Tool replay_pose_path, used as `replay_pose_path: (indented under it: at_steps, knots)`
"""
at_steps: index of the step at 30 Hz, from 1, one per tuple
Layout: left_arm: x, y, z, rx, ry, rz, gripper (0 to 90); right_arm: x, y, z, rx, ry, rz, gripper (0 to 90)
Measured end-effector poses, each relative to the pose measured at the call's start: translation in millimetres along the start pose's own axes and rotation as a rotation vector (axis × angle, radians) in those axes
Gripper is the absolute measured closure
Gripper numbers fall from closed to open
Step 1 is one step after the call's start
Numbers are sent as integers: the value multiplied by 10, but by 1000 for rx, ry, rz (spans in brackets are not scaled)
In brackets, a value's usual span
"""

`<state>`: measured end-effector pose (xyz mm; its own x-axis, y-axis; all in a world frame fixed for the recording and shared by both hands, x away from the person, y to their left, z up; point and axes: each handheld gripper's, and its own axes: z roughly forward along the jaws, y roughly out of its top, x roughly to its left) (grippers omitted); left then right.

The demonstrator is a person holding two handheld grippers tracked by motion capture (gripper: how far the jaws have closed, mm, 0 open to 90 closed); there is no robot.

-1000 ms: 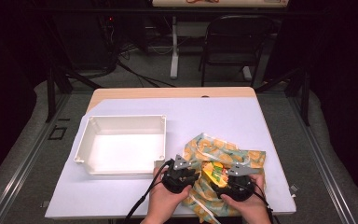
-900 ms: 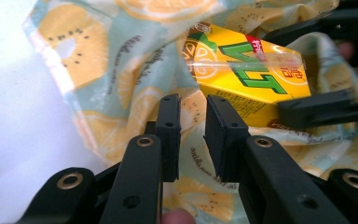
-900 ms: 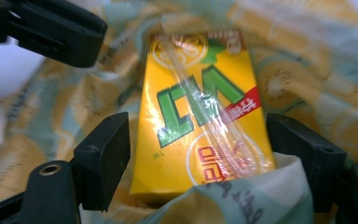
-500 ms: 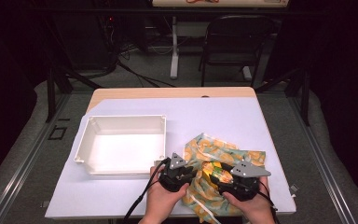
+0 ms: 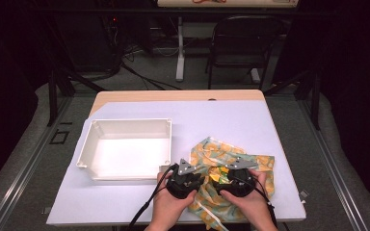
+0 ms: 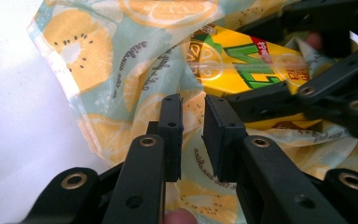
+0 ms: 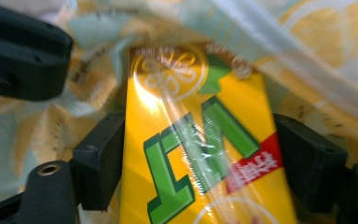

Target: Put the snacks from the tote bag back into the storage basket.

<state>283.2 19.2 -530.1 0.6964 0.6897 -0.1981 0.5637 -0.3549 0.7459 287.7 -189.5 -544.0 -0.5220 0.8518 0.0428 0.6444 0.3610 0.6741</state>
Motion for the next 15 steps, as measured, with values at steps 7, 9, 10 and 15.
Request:
replay_pose_path:
  at_steps: [7,9,10,15]
  knots:
    - [19,-22,8,12,-1,-6,774,14,17,33,58,-21,-22,223]
    - [18,-23,8,12,0,-3,775,4,21,36,62,-14,-21,226]
    - [21,-21,4,12,2,-4,776,-1,21,36,63,-8,-15,227]
    - [31,-17,-5,14,-2,-1,779,-65,14,60,95,42,22,216]
